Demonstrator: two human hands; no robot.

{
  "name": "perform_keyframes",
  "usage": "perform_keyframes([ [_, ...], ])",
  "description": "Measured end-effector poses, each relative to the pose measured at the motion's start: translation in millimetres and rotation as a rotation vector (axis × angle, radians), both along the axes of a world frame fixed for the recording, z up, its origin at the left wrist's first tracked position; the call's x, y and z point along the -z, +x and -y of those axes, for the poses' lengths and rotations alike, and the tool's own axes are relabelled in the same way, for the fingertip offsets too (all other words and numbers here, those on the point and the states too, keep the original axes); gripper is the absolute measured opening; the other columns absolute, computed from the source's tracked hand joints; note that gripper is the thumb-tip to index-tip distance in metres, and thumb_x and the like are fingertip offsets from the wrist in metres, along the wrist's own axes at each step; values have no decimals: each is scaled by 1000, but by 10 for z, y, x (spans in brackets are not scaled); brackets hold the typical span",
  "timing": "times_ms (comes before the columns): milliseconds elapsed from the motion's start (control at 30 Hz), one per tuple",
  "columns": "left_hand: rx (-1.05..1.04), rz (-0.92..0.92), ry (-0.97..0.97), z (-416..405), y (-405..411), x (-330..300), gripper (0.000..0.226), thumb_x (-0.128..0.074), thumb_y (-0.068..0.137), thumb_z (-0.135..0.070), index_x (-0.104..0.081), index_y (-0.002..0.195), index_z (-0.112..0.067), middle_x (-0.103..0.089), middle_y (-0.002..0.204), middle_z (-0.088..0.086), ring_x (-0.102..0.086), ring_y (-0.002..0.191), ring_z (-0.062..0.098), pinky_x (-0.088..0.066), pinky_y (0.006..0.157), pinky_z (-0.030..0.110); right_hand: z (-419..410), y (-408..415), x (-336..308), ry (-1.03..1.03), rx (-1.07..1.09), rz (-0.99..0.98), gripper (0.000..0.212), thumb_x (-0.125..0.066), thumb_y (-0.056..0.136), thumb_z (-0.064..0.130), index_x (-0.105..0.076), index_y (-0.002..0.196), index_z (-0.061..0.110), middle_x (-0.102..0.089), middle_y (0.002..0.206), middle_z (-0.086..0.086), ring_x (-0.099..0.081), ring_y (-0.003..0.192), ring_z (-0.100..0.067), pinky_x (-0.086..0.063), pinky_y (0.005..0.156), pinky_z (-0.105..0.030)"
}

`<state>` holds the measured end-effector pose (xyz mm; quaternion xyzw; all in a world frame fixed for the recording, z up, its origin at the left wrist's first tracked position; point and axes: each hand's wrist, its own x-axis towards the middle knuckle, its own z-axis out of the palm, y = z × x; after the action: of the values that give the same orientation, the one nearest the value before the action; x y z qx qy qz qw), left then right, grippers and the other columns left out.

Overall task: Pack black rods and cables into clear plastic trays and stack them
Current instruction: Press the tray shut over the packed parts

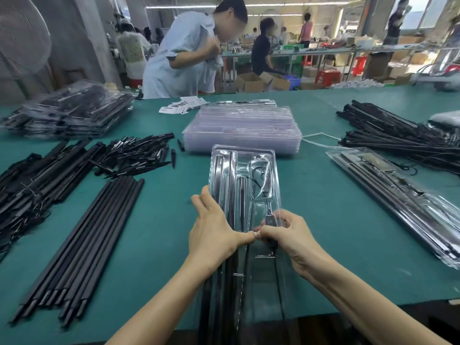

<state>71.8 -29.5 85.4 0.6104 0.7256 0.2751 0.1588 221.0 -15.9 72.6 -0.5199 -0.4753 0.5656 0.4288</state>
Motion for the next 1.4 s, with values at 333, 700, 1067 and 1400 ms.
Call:
perform_keyframes([
  [333, -4, -49, -24, 7, -7, 6, 130, -80, 53, -62, -2, 145, -14, -16, 129, 0, -54, 107, 27, -40, 70, 31, -84, 8, -85, -143, -100, 21, 19, -60, 80, -6, -56, 64, 4, -55, 52, -6, -47, 37, -7, -34, 35, -13],
  [700, -9, -44, -48, -14, -46, 70, 131, -81, 55, -61, -1, 145, -10, -16, 132, 5, -51, 112, 28, -37, 71, 30, -68, -35, -74, -1, -96, 175, 20, -58, 72, -7, -50, 63, 8, -50, 50, -7, -48, 42, -16, -39, 41, -21],
  [1067, -78, 157, -63, -41, -164, 206, 128, -86, 54, -53, -2, 144, -19, -14, 137, 1, -48, 117, 26, -35, 78, 27, -127, 115, -174, -290, -323, 59, 18, -70, 84, 19, -65, 73, 5, -67, 65, -6, -62, 54, -9, -50, 52, -14],
  [1400, 351, -115, -284, -503, -476, -408, 120, -81, 56, -60, -15, 146, -16, -18, 125, -2, -41, 116, 20, -35, 100, 29, 4, 18, -225, -402, -320, -401, 17, -70, 71, 19, -71, 79, 4, -68, 78, -14, -71, 72, -27, -59, 59, -25],
])
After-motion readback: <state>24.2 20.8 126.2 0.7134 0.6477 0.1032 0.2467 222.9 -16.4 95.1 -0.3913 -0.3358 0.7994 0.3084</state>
